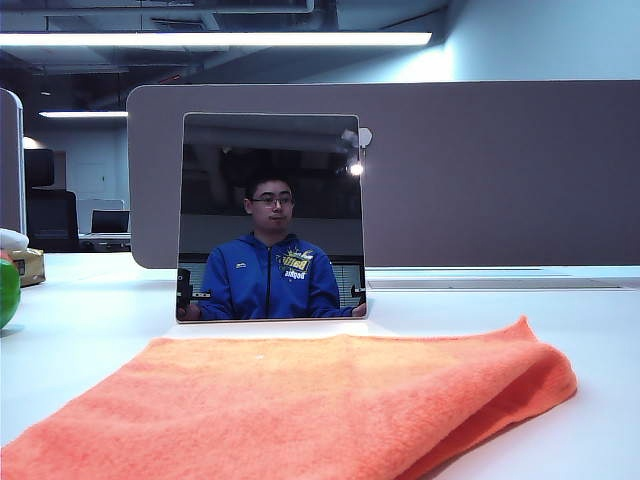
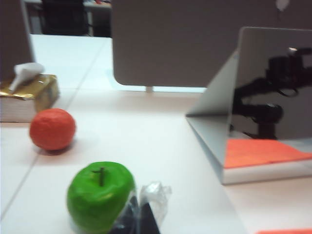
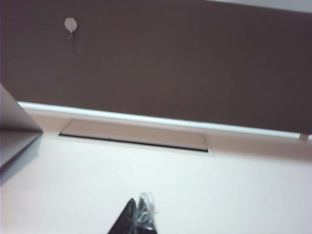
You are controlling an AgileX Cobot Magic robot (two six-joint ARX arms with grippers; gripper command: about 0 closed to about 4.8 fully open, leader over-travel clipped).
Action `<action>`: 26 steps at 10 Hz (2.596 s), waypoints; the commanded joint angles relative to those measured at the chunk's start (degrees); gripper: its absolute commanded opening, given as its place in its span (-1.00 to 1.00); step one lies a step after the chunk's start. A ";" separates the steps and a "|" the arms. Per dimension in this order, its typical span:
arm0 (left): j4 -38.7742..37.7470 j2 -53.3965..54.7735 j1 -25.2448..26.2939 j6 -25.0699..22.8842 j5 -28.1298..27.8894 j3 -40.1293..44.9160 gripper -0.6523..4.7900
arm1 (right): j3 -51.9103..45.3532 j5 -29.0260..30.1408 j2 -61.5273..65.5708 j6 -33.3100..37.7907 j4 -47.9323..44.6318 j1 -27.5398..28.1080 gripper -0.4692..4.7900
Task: Pick up the cloth from the table and use it to cover the mirror.
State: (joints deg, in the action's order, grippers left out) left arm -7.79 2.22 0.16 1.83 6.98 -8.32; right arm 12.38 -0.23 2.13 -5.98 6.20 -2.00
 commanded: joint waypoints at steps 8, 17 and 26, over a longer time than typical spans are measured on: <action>-1.99 45.29 -8.74 2.29 17.77 -22.29 -0.78 | 34.07 19.54 44.92 1.90 26.58 -2.69 -0.82; 1.22 53.62 -14.01 1.62 17.66 -22.29 -0.78 | 34.91 23.80 78.05 7.72 18.80 -10.82 -0.24; 1.03 53.62 -14.05 1.66 17.73 -22.29 -0.78 | 37.81 23.04 86.05 10.16 11.98 -10.80 -0.22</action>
State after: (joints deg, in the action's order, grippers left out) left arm -7.44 55.92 -13.85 3.70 24.47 -30.35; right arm 49.71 23.64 88.16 3.62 18.79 -12.80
